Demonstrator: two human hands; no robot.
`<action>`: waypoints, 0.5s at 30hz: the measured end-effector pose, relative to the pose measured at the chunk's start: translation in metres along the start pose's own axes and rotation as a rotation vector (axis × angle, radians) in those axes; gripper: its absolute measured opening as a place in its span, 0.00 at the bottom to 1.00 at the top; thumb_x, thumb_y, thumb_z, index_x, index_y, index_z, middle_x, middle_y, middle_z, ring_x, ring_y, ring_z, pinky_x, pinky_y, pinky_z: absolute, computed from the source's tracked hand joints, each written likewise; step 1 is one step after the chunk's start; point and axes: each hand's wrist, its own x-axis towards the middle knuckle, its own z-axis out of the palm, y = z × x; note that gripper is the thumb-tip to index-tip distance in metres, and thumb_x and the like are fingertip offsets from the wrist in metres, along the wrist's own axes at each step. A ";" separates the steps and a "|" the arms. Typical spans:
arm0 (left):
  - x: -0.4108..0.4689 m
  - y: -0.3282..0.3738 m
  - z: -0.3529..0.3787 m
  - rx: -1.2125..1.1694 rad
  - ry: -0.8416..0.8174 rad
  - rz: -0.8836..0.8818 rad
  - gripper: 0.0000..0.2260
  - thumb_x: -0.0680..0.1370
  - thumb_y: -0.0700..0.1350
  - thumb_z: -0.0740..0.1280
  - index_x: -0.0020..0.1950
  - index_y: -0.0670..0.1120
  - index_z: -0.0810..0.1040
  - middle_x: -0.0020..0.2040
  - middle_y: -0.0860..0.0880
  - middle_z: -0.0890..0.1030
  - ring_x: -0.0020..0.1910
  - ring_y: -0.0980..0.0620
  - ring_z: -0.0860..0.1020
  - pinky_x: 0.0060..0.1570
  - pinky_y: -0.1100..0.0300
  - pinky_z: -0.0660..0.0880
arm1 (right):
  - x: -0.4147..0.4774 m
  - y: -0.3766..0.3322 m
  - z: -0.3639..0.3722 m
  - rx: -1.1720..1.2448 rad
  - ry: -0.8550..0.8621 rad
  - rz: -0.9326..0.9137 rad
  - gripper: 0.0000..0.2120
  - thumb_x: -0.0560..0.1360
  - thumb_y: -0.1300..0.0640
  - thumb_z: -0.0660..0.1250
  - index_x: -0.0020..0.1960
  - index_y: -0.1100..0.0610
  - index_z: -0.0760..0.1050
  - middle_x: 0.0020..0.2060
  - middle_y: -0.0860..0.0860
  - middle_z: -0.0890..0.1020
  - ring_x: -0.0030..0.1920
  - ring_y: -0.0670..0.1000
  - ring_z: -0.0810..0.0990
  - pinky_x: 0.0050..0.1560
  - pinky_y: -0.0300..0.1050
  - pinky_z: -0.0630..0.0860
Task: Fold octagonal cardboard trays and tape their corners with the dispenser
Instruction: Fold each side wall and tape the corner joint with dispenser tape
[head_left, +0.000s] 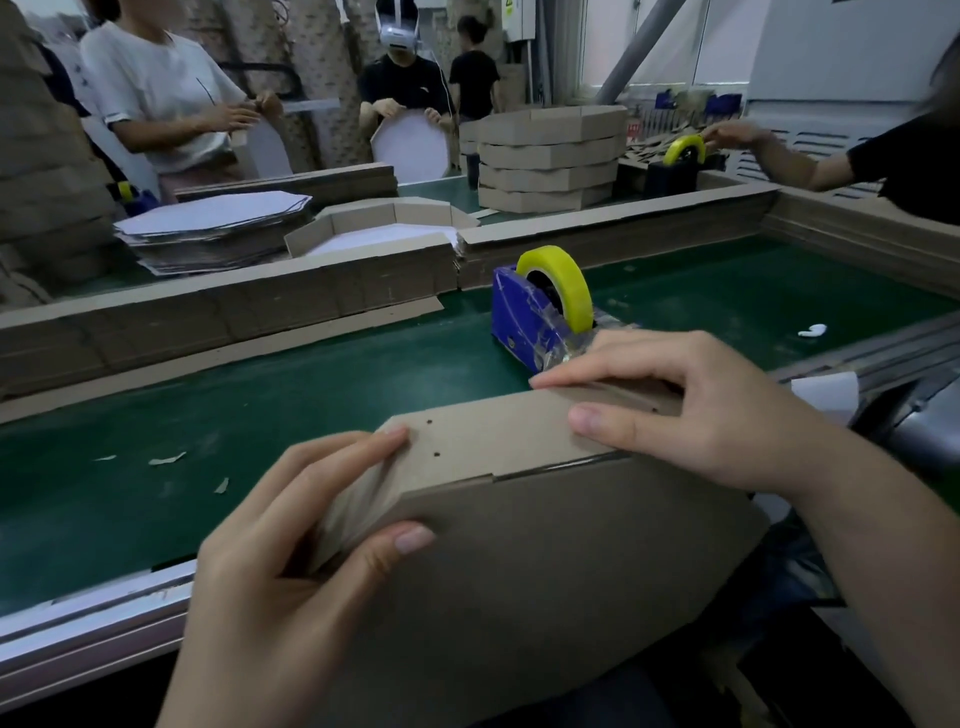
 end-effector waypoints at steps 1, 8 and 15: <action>-0.003 -0.002 0.001 -0.019 0.003 -0.020 0.21 0.72 0.60 0.68 0.60 0.51 0.79 0.57 0.56 0.80 0.59 0.58 0.78 0.55 0.72 0.69 | 0.000 0.001 0.005 -0.010 0.003 0.004 0.17 0.70 0.43 0.68 0.57 0.47 0.82 0.45 0.41 0.80 0.49 0.44 0.79 0.48 0.33 0.73; -0.005 -0.011 -0.013 0.028 -0.112 -0.047 0.17 0.75 0.56 0.65 0.61 0.53 0.78 0.60 0.53 0.77 0.61 0.54 0.76 0.58 0.69 0.69 | 0.005 0.002 0.029 -0.140 0.005 -0.021 0.21 0.71 0.36 0.63 0.59 0.44 0.80 0.45 0.37 0.77 0.49 0.43 0.78 0.49 0.43 0.74; 0.035 0.016 0.008 0.420 -0.357 0.180 0.18 0.78 0.59 0.60 0.64 0.56 0.79 0.57 0.55 0.79 0.52 0.50 0.78 0.48 0.50 0.77 | 0.011 -0.001 0.041 -0.139 0.035 -0.047 0.19 0.72 0.40 0.66 0.61 0.42 0.77 0.50 0.38 0.80 0.53 0.41 0.79 0.53 0.44 0.77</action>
